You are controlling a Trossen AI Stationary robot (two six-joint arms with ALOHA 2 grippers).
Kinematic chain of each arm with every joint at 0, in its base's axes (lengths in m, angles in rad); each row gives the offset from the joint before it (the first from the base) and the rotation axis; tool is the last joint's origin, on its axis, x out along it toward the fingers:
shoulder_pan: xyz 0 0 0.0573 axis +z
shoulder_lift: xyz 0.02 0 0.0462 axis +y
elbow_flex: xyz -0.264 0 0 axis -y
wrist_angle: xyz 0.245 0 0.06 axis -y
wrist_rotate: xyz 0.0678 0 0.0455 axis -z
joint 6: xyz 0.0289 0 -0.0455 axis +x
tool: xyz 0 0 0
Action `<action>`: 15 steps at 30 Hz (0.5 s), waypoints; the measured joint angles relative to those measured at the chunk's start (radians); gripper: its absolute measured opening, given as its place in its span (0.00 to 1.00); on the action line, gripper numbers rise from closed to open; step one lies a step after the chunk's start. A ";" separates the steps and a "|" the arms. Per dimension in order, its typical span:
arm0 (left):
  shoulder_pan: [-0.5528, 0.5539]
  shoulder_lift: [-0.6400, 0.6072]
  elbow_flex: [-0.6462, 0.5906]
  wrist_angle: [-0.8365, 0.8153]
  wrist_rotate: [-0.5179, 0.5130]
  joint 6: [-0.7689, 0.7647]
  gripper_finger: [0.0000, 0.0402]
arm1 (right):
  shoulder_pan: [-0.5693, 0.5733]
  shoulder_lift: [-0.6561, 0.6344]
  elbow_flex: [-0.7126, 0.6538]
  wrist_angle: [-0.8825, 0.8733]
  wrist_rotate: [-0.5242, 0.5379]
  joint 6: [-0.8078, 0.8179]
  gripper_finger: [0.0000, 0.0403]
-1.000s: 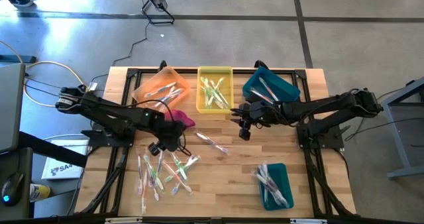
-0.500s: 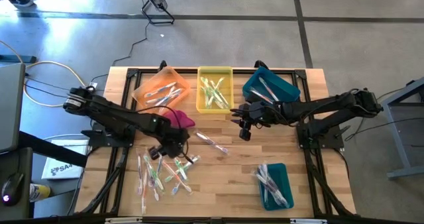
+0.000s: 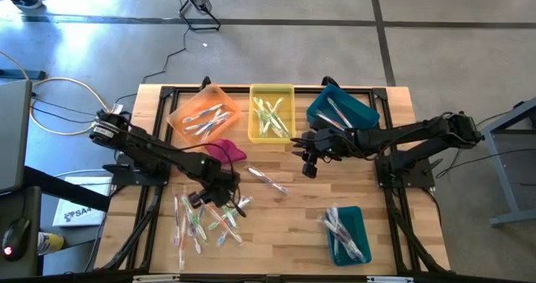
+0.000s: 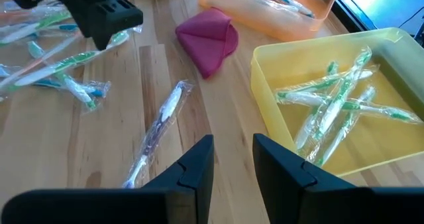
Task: Pick & Place Toothbrushes
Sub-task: Put the green toothbrush into the yellow bin
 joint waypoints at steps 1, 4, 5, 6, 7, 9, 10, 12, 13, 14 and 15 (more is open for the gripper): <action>0.002 0.008 -0.001 0.019 0.001 -0.010 0.44 | 0.000 0.000 0.000 -0.001 0.000 0.000 0.24; 0.002 0.026 -0.020 0.007 -0.003 -0.024 0.44 | 0.000 0.000 0.000 -0.005 -0.006 0.001 0.24; 0.002 0.037 -0.021 0.021 0.000 -0.034 0.44 | 0.000 0.000 0.000 -0.006 -0.015 0.002 0.24; 0.002 0.047 -0.023 0.041 -0.001 -0.038 0.44 | 0.000 0.000 0.000 -0.006 -0.025 0.002 0.24; 0.002 0.046 -0.027 0.036 -0.003 -0.039 0.44 | 0.000 0.000 0.000 -0.002 -0.026 0.001 0.24; 0.002 0.060 -0.029 0.025 0.002 -0.039 0.44 | 0.000 0.000 0.000 -0.001 -0.033 0.001 0.24; 0.002 0.064 -0.025 0.027 0.004 -0.038 0.44 | 0.000 0.000 0.000 -0.001 -0.039 0.000 0.24; 0.002 0.064 -0.028 0.034 0.004 -0.037 0.44 | 0.000 0.000 0.000 0.000 -0.044 0.000 0.24; 0.002 0.064 -0.028 0.038 0.004 -0.038 0.44 | 0.000 0.000 0.000 0.001 -0.044 0.000 0.24; 0.002 0.064 -0.028 0.040 0.004 -0.038 0.44 | 0.000 0.000 0.000 0.000 -0.045 -0.001 0.24; 0.002 0.064 -0.028 0.044 0.003 -0.039 0.44 | 0.000 0.000 0.000 0.001 -0.045 -0.001 0.24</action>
